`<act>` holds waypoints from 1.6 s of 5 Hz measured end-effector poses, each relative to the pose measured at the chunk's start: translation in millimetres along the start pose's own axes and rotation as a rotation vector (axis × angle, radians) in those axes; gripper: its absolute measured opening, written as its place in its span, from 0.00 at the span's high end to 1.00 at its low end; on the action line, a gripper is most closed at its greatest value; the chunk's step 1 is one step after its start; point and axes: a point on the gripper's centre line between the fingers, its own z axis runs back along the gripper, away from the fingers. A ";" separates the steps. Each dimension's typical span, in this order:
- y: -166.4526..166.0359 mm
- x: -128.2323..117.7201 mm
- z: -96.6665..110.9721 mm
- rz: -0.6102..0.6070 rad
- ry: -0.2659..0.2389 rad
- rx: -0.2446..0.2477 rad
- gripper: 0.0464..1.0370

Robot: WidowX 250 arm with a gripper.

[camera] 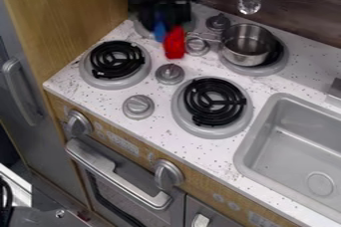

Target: Move the blue spoon to the upper left burner

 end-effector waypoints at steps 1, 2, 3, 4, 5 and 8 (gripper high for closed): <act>3.9 27.8 -12.9 -0.071 -0.055 0.026 0.62; 4.0 51.4 -24.8 -0.132 -0.096 0.011 0.62; 2.7 66.0 -52.9 -0.192 -0.082 0.021 0.62; 6.2 70.8 -70.1 -0.188 -0.058 0.027 0.62; 14.8 70.4 -89.8 -0.172 -0.032 0.031 0.55; 20.9 39.3 -47.8 -0.194 -0.031 0.036 0.04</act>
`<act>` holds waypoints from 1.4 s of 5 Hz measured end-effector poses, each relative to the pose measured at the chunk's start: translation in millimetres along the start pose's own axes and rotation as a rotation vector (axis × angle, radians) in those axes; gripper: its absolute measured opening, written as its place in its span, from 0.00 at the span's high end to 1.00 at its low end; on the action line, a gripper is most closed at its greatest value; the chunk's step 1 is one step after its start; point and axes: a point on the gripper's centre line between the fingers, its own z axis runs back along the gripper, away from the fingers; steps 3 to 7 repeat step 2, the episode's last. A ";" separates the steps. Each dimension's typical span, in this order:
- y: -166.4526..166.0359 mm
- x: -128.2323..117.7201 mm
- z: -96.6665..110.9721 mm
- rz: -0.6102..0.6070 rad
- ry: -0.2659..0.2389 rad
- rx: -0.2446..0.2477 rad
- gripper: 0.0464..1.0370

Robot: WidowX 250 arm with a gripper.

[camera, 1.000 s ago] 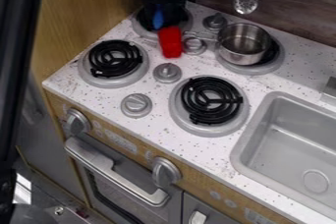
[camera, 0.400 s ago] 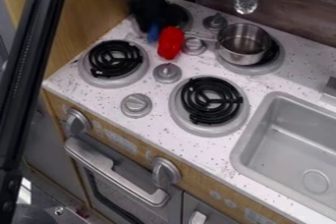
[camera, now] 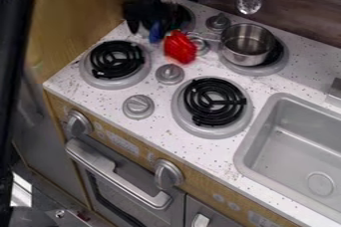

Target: Move the blue spoon to the upper left burner

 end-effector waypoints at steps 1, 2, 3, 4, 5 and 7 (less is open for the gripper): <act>-9.0 -33.4 20.9 -0.002 0.062 -0.023 0.04; -14.3 -73.6 29.9 0.020 0.134 -0.032 0.04; -14.3 -73.6 29.9 0.020 0.134 -0.032 0.04; -14.3 -73.6 29.9 0.020 0.134 -0.032 0.04; -14.3 -73.6 29.9 0.020 0.134 -0.032 0.04; -14.3 -73.6 29.9 0.020 0.134 -0.032 0.04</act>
